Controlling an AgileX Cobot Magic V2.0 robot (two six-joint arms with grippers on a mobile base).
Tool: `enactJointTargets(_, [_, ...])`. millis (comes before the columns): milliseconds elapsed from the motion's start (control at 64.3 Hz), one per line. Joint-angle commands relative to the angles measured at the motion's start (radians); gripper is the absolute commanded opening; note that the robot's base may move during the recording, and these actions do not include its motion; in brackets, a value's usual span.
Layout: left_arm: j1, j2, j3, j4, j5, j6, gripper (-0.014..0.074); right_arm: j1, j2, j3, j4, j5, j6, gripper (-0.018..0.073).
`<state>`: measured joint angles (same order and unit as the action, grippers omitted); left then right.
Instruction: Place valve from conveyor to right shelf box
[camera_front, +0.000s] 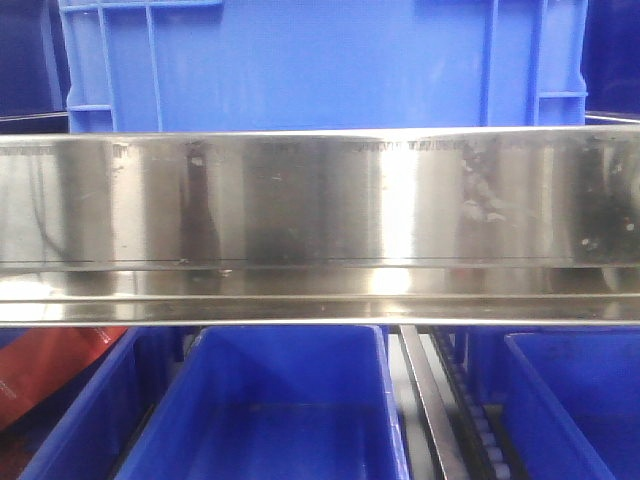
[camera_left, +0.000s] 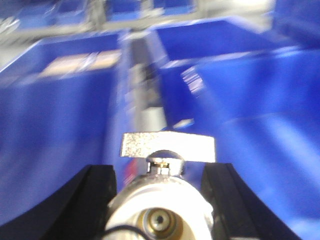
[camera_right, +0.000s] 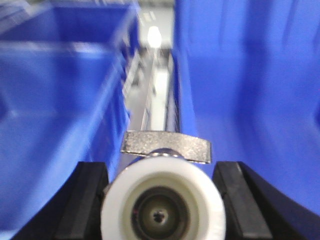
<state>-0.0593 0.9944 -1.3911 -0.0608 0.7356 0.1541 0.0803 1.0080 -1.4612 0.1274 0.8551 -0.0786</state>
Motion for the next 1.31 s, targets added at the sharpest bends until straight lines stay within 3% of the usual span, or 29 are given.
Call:
enactJointTargets(0, [-0.079, 0.066, -0.118, -0.014, -0.05, 0.002, -0.0111, 0.048, 0.038, -0.097, 0.043, -0.078, -0.036, -0.0162])
enactJointTargets(280, [-0.282, 0.378, -0.457, -0.021, 0.068, 0.002, -0.0111, 0.253, 0.255, -0.303, 0.045, -0.078, -0.036, -0.0162])
enactJointTargets(451, [-0.361, 0.545, -0.515, -0.023, 0.096, 0.002, -0.0111, 0.334, 0.393, -0.342, 0.045, -0.08, -0.036, -0.0162])
enactJointTargets(886, [-0.386, 0.756, -0.515, -0.022, 0.115, 0.002, -0.0095, 0.349, 0.65, -0.342, 0.045, -0.048, -0.036, -0.0145])
enactJointTargets(979, [-0.386, 0.759, -0.515, -0.022, 0.115, 0.002, -0.0007, 0.349, 0.659, -0.342, 0.045, -0.045, -0.036, -0.0032])
enactJointTargets(1150, [-0.386, 0.759, -0.515, -0.022, 0.115, 0.002, 0.0355, 0.349, 0.654, -0.342, 0.045, -0.041, -0.036, 0.0363])
enactJointTargets(1290, [-0.386, 0.759, -0.515, -0.022, 0.115, 0.002, 0.0587, 0.349, 0.639, -0.342, 0.045, -0.034, -0.036, 0.0542])
